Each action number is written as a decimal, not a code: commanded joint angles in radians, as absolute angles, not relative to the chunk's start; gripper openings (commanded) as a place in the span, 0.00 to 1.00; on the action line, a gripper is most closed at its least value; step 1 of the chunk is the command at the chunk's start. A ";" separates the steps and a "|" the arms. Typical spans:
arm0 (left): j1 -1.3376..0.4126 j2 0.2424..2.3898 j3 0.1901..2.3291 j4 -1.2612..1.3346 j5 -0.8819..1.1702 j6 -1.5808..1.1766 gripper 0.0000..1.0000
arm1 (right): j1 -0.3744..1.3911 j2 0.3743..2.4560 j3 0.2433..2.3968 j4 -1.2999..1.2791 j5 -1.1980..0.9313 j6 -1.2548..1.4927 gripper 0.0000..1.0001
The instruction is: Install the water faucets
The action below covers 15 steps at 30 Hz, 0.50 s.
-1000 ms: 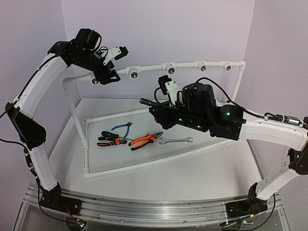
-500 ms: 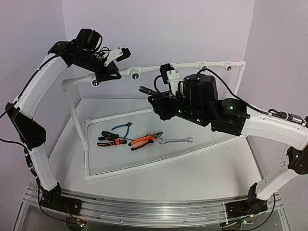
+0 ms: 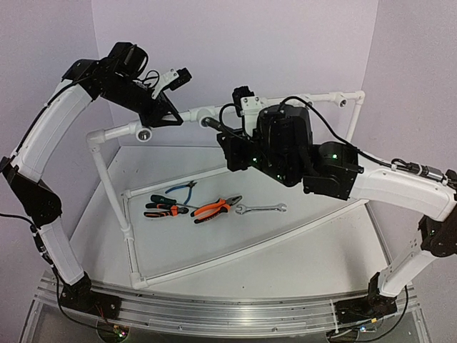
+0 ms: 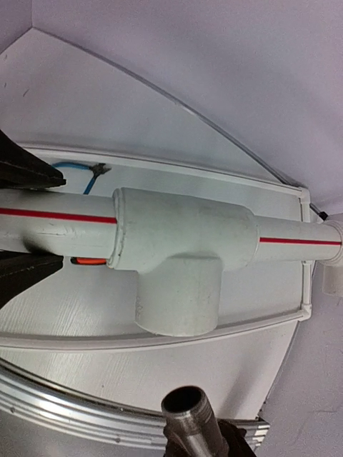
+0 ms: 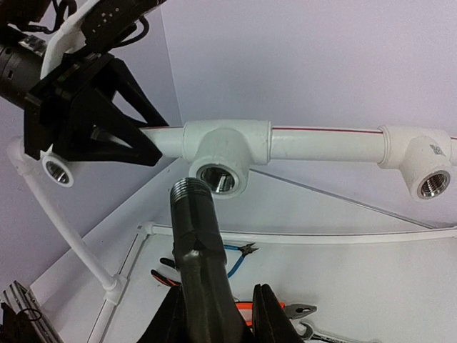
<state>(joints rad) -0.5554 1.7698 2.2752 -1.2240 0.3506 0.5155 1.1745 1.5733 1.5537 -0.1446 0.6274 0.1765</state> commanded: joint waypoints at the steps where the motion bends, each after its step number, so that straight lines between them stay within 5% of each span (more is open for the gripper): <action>1: -0.568 1.733 2.248 -1.281 0.430 0.226 0.00 | 1.186 1.601 1.623 -0.115 0.757 0.193 0.00; 15: -0.568 1.649 2.058 -1.050 0.359 0.247 0.00 | 1.201 1.612 1.646 -0.211 0.810 0.242 0.00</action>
<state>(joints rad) -0.5754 1.6671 2.1102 -1.1095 0.4007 0.3927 1.1911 1.6386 1.6028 -0.2035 0.7603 0.2110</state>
